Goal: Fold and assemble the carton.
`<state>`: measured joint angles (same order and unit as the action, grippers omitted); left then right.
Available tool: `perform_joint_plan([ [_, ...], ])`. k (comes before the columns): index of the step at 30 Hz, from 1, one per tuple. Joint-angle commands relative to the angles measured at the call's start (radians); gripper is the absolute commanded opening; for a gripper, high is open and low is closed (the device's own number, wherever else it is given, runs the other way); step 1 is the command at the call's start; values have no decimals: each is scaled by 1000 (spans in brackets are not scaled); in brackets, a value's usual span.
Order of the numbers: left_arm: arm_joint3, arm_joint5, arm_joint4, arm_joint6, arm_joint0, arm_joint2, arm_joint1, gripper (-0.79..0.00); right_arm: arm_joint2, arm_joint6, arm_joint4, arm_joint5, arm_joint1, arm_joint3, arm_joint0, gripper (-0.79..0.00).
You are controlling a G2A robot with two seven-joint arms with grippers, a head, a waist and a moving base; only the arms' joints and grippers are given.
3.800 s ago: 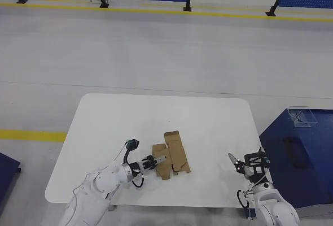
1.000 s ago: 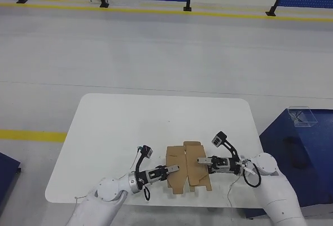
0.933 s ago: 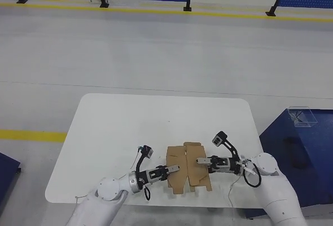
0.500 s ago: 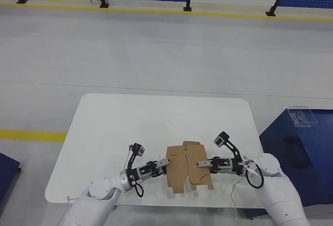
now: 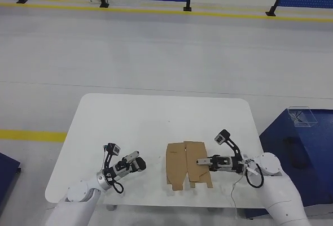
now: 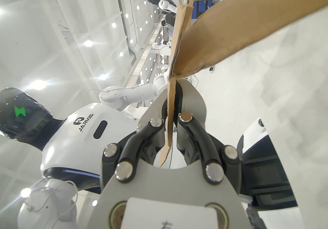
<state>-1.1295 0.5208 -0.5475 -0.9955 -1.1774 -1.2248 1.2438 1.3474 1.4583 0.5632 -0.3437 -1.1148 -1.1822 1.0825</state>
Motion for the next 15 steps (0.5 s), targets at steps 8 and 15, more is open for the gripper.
perform_joint_plan([
  [8,0,0,0,0,0,0,0,0,113,-180,26,-187,12,-417,114,-785],
  [15,0,0,0,0,0,0,0,0,152,-318,-30,-234,14,-642,169,-785],
])
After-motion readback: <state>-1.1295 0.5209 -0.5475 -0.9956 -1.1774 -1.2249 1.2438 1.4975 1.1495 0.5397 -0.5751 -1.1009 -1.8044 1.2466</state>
